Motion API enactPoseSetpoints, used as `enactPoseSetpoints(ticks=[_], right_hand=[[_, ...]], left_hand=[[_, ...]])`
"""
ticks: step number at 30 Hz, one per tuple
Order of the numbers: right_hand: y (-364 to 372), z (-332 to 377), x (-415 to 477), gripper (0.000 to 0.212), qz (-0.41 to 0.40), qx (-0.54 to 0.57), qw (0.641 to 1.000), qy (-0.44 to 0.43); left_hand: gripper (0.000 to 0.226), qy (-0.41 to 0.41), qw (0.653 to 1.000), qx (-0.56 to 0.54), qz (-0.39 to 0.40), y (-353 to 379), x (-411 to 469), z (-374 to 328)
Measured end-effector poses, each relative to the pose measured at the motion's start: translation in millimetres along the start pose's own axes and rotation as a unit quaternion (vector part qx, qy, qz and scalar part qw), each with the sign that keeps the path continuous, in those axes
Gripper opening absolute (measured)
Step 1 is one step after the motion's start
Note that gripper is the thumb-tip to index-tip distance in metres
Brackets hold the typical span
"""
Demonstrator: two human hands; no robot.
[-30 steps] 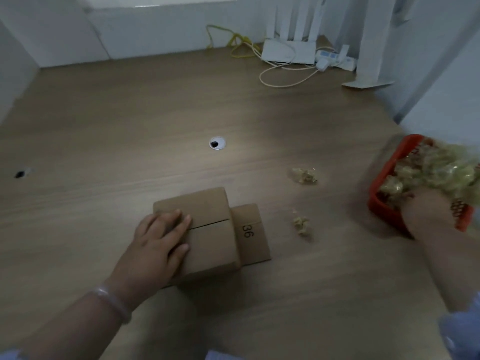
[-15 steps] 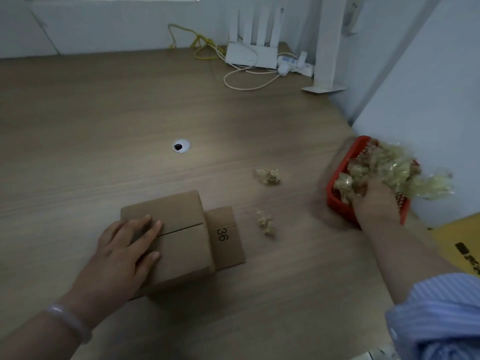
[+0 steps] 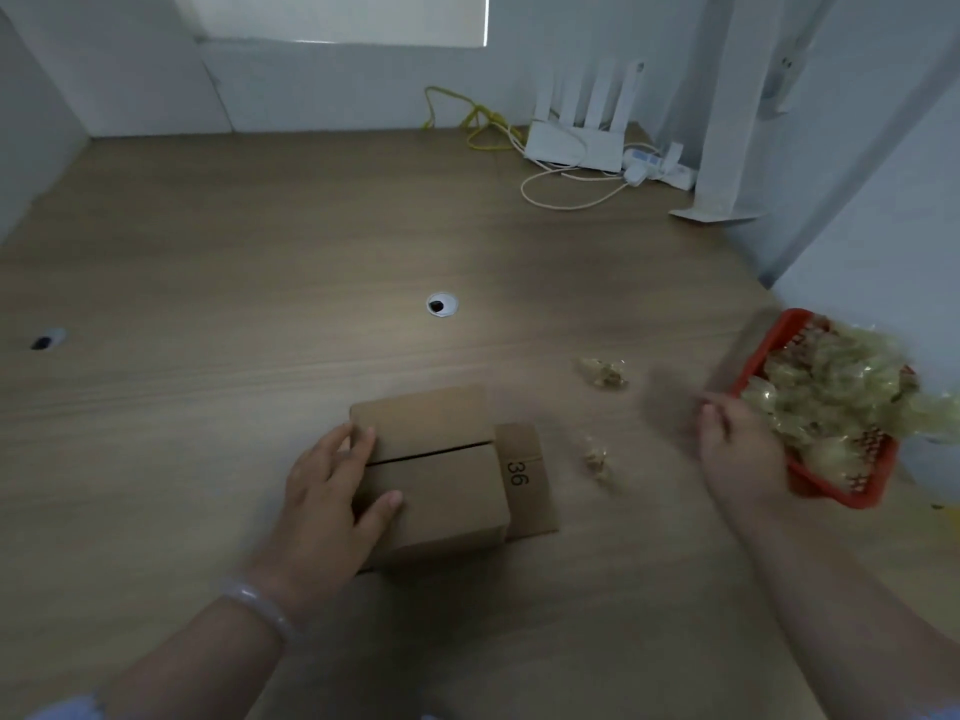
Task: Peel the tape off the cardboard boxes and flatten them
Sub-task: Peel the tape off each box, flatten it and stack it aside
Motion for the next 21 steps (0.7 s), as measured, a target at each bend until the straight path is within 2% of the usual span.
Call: enactPoseSetpoints(ticks=[1,3,5,7,12,14,16,18,19,20,21], right_hand=[[17,18,-18,0.048,0.067,0.031,0.997,-0.014],[53,51,-54,0.037,0.197,0.054,0.978,-0.04],[85,75,-85,0.032,0.264,0.078,0.958,-0.075],[107,97,-112,0.035,0.284,0.101,0.95,-0.084],[134,129,-152,0.042,0.3,0.221,0.928,-0.022],[142,139,-162,0.041,0.31,0.244,0.919,-0.009],[151,147,-170,0.036,0.328,0.261,0.908,0.015],[159,158,-176,0.029,0.351,0.287,0.89,0.044],[163,163,-179,0.028,0.364,0.311,0.876,0.062],[166,170,-181,0.033,0.377,0.34,0.857,0.082],[168,176,-183,0.043,0.393,0.347,0.846,0.102]], left_hand=[[0.07,-0.037,0.999,-0.022,0.013,0,-4,1],[0.067,-0.083,0.993,-0.078,0.026,0,-9,8],[0.052,-0.102,0.983,-0.154,0.022,-7,-14,12],[0.038,-0.124,0.972,-0.198,0.009,-13,-21,21],[0.021,-0.161,0.93,-0.328,-0.037,-36,-47,58],[0.011,-0.173,0.898,-0.402,-0.044,-49,-58,68],[0.034,-0.209,0.833,-0.512,-0.023,-58,-66,76],[0.047,-0.256,0.782,-0.568,-0.003,-68,-72,84],[0.048,-0.275,0.778,-0.565,-0.002,-74,-74,90],[0.05,-0.276,0.801,-0.531,0.001,-80,-75,95],[0.049,-0.257,0.849,-0.462,0.016,-87,-77,99]])
Point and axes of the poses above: each hand's wrist, its own x-axis towards the middle knuckle, its own y-axis out of the palm, z = x × y, the point moved 2 cm from there along x, towards the middle knuckle, and after that the axes turned 5 degrees about z, right-handed, at the moved point
